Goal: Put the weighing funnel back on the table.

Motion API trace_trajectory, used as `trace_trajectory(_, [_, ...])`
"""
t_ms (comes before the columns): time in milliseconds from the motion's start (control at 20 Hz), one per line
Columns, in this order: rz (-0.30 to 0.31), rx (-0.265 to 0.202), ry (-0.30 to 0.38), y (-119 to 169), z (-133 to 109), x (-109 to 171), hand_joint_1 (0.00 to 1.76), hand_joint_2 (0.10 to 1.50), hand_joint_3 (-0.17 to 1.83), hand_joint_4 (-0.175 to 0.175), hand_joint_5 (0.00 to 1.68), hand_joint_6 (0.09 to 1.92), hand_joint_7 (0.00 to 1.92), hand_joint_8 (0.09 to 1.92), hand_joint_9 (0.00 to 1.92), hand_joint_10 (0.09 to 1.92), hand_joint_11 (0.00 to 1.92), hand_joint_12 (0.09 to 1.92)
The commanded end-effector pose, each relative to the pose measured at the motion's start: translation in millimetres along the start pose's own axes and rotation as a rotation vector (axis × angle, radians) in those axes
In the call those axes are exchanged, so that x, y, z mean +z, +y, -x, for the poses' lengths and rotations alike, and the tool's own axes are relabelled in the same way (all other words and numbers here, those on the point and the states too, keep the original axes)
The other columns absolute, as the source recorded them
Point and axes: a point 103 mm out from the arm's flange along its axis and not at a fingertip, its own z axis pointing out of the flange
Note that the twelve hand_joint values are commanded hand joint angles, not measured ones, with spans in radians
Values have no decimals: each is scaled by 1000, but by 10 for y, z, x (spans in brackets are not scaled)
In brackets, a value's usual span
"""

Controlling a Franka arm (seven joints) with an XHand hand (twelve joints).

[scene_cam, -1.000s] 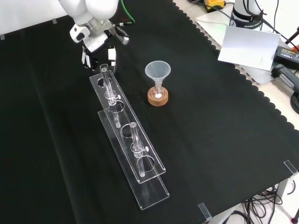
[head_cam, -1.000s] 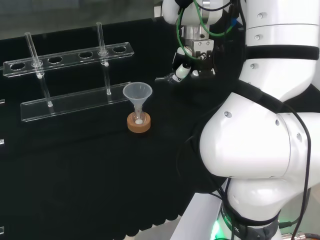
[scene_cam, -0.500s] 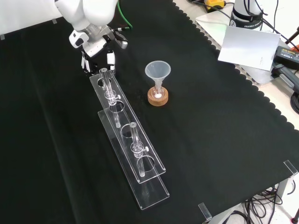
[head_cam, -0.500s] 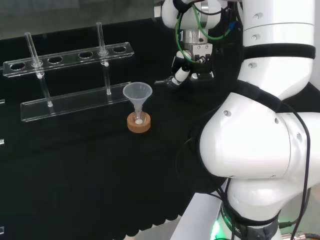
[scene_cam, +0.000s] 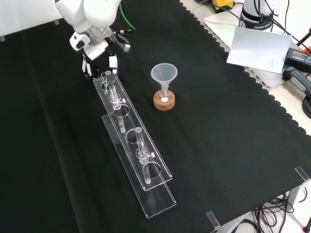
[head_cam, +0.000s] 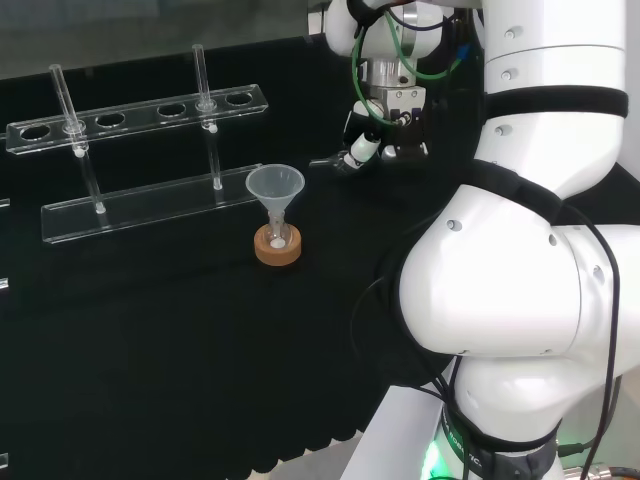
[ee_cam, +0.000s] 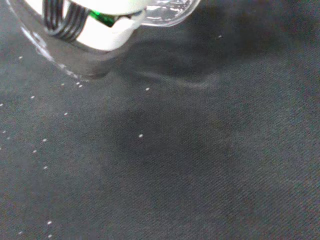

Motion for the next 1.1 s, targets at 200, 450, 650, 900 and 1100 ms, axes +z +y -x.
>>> trace_trajectory(200, [11,7,-5,36,-39,19,1106,736,512,175,1268,623,739,657,1243,87,1107,831])
trace_trajectory(450, [8,5,-12,47,-145,38,1092,817,380,175,1230,650,704,681,1231,87,1088,851])
trace_trajectory(650, [-12,-23,4,42,-158,49,1005,938,156,142,1106,699,588,707,1130,87,940,936])
trace_trajectory(900, [-51,-39,-61,30,-207,40,846,882,119,44,718,545,309,680,812,87,488,1182])
trace_trajectory(1100, [-89,-58,-118,9,-240,6,787,833,140,24,402,397,89,615,583,87,222,1308])
